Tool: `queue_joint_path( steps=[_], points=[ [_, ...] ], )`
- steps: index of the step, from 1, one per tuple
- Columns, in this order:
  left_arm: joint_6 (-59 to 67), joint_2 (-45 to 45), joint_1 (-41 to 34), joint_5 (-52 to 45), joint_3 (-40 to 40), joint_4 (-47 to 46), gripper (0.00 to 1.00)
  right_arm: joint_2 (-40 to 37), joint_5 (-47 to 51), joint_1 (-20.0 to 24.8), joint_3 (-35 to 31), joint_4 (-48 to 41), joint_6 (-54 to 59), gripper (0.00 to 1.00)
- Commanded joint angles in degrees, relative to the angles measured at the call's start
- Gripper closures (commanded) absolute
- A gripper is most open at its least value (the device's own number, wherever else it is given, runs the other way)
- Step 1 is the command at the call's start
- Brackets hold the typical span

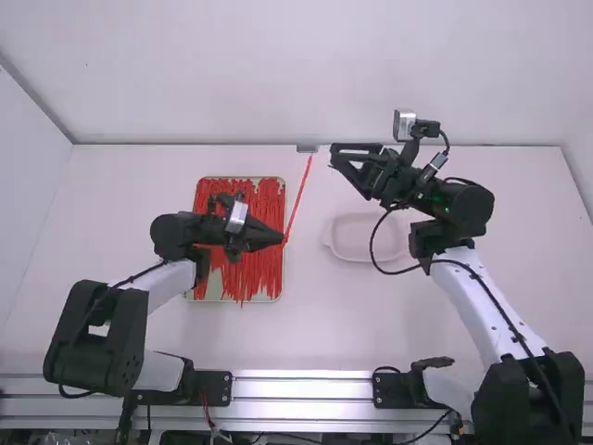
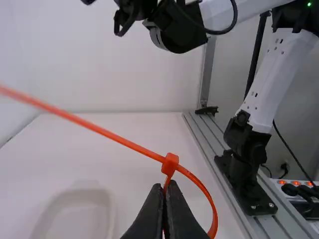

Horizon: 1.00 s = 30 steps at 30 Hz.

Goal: Fasten the cable tie

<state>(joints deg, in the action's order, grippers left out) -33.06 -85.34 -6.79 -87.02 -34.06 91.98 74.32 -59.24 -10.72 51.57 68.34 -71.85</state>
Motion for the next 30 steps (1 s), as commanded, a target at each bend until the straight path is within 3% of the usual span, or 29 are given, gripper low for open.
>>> queue_joint_path(
  steps=[1,15,22,30],
  points=[
    [-0.61,-0.33,0.39,-0.59,-2.58,0.22,0.98,-0.96,-3.30,0.74,1.73,0.24,-0.37,0.49],
    [-2.58,-0.33,0.42,-0.37,-8.81,0.02,0.99,-0.79,-7.65,1.77,1.31,0.20,-0.33,0.42],
    [-4.70,-0.33,0.42,-0.31,-13.33,0.02,0.98,-0.81,-6.75,1.70,-1.55,0.24,0.59,0.44],
    [-4.85,-0.33,0.42,-0.55,-19.30,-5.03,0.98,-0.81,-3.26,-0.39,-5.66,0.24,1.88,0.37]
  ],
)
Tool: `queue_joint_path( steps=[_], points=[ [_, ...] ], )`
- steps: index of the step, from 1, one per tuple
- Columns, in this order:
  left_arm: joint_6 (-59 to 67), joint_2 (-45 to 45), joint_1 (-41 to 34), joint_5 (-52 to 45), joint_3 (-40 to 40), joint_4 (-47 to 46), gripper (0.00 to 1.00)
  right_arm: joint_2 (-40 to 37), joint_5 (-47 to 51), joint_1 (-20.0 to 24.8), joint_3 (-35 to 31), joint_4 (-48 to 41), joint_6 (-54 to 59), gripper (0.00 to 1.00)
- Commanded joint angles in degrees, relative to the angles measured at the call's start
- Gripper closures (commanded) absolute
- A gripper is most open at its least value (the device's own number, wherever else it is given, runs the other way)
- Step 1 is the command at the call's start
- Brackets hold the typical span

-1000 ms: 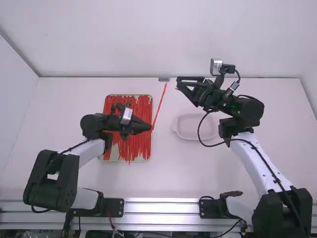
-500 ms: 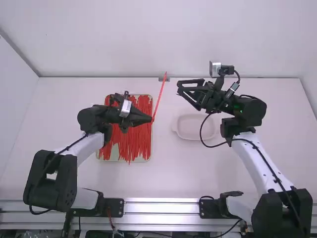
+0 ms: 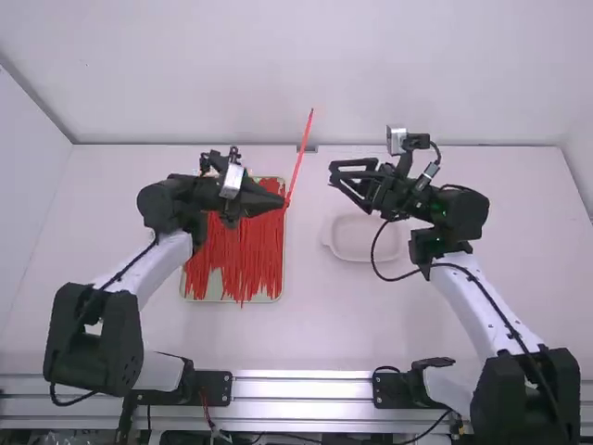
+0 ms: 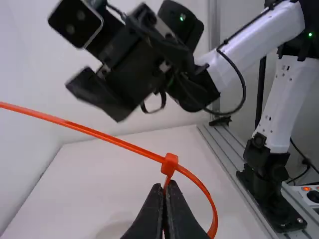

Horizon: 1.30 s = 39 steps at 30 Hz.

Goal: Fasten the cable tie

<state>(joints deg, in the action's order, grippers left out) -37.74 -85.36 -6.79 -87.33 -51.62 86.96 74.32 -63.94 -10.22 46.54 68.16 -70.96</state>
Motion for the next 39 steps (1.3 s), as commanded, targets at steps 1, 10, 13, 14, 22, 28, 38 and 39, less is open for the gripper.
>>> queue_joint_path(
  steps=[1,10,13,14,22,28,38,39],
  points=[
    [-0.15,-0.31,0.42,-0.22,-2.27,-0.15,0.99,-0.81,1.49,-1.57,-0.94,0.42,1.62,0.37],
    [-0.39,-0.31,0.31,2.34,-3.13,-0.02,0.98,-0.81,5.75,-5.29,-2.27,0.46,1.75,0.36],
    [-0.42,-0.31,0.57,2.49,-3.10,-0.13,0.99,-0.81,7.63,-7.48,-2.27,0.39,2.25,0.36],
    [-0.39,-0.31,0.55,2.51,-3.10,-0.13,0.99,-0.81,8.20,-8.11,-2.27,0.39,2.23,0.36],
    [-2.84,-0.31,-0.02,2.78,-3.13,2.27,0.98,0.66,11.45,-11.17,-2.27,0.04,3.69,0.36],
    [-3.02,-0.31,-0.11,2.75,-3.13,2.47,0.98,2.23,15.26,-14.08,-2.27,0.96,3.69,0.37],
    [-2.99,-0.31,-0.33,3.04,-3.13,2.47,0.99,3.30,17.51,-15.43,-2.27,2.25,3.61,0.50],
    [-2.99,-0.31,-0.31,3.37,-3.10,2.45,0.99,3.30,17.53,-15.32,-2.27,2.16,3.26,0.52]
  ],
)
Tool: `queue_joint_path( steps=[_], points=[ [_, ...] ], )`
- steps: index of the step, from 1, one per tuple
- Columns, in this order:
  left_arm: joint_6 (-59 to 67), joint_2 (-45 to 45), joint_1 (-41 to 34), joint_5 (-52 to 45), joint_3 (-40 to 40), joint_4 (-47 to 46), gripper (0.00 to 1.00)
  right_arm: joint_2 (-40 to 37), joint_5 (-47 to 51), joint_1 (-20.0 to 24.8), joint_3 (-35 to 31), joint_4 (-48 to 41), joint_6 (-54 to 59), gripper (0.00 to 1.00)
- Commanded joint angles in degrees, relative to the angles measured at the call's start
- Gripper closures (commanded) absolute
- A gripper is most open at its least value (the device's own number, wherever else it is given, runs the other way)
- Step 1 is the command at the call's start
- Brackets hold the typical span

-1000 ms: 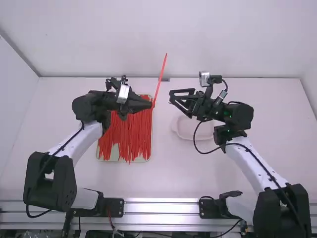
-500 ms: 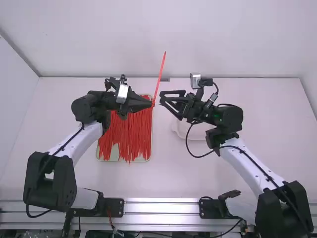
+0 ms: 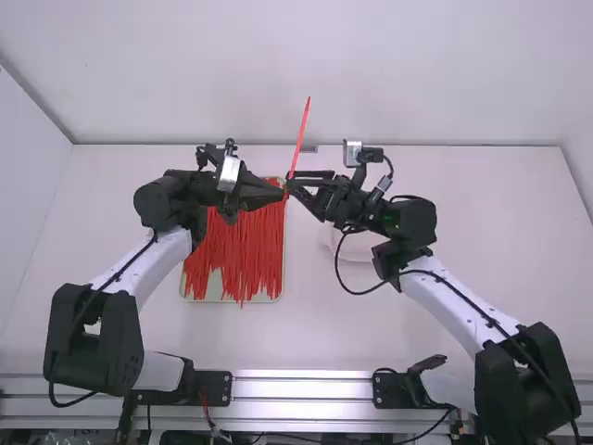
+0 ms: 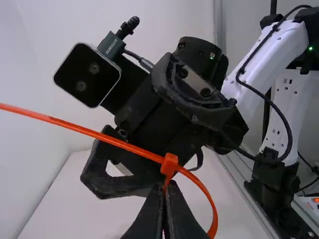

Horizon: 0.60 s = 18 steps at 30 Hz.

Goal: Fasten the cable tie

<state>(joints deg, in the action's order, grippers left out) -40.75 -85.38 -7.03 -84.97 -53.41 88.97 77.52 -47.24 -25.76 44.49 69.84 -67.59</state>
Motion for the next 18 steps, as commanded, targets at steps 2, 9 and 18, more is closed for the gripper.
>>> queue_joint_path(
  steps=[2,9,18],
  points=[
    [0.00,-0.28,-0.11,1.40,-1.31,0.42,0.99,0.11,0.83,0.20,-0.22,0.48,-0.07,0.55],
    [0.13,-0.28,-0.50,1.44,-1.29,-0.13,0.99,0.11,0.90,-0.46,-0.22,0.46,-0.07,0.58],
    [0.00,-0.28,-0.81,0.81,-1.29,-0.20,0.99,0.11,1.49,-0.61,-0.22,0.48,0.13,0.62]
  ],
)
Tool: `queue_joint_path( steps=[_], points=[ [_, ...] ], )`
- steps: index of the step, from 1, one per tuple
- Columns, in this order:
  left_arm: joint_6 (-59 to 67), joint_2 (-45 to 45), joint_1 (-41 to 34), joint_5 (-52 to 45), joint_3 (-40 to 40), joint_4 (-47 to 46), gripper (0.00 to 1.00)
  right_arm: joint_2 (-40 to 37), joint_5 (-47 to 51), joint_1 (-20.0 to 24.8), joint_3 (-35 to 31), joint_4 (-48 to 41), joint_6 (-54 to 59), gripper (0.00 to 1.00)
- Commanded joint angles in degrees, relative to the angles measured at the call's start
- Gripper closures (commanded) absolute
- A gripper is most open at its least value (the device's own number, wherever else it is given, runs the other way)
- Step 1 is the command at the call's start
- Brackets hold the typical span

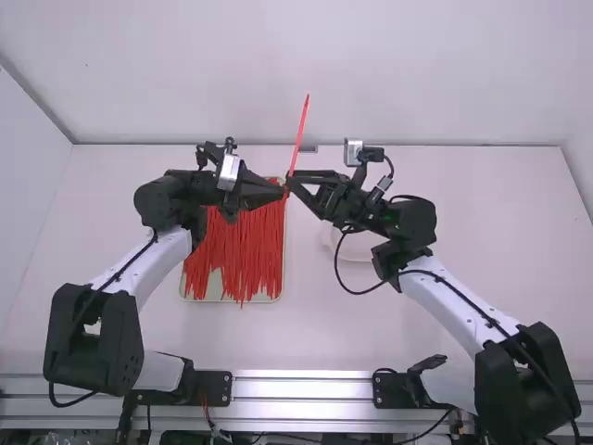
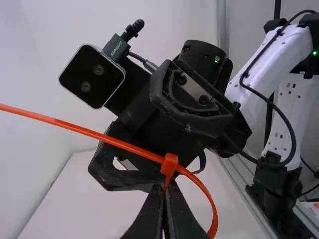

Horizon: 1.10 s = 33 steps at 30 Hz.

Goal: Fasten the cable tie

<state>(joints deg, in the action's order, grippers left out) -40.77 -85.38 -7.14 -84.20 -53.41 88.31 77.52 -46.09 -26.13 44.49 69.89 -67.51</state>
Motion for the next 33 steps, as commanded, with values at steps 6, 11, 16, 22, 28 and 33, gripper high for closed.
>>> queue_joint_path(
  steps=[6,11,16,22,28,33],
  points=[
    [0.04,-0.28,-0.79,0.02,-1.29,0.44,0.99,0.11,0.31,-0.17,-0.22,0.42,0.04,0.65],
    [0.02,-0.28,-0.81,0.02,-1.29,0.39,0.99,0.11,0.28,-0.17,-0.22,0.44,0.35,0.78],
    [0.07,-0.28,-1.90,-0.39,-1.29,0.44,0.99,0.11,0.07,-0.20,-0.22,0.42,1.57,1.00],
    [0.02,-0.28,-2.14,-0.20,-1.29,0.42,0.98,0.11,-0.31,-0.17,-0.22,0.24,1.57,1.00],
    [-0.22,-0.28,-2.25,-0.17,-1.29,0.46,0.98,0.11,-0.83,0.11,-0.22,0.22,1.55,1.00],
    [-1.95,-0.28,-1.90,1.09,-1.29,0.44,0.82,0.11,-2.58,1.53,-0.22,0.17,1.38,1.00]
  ],
)
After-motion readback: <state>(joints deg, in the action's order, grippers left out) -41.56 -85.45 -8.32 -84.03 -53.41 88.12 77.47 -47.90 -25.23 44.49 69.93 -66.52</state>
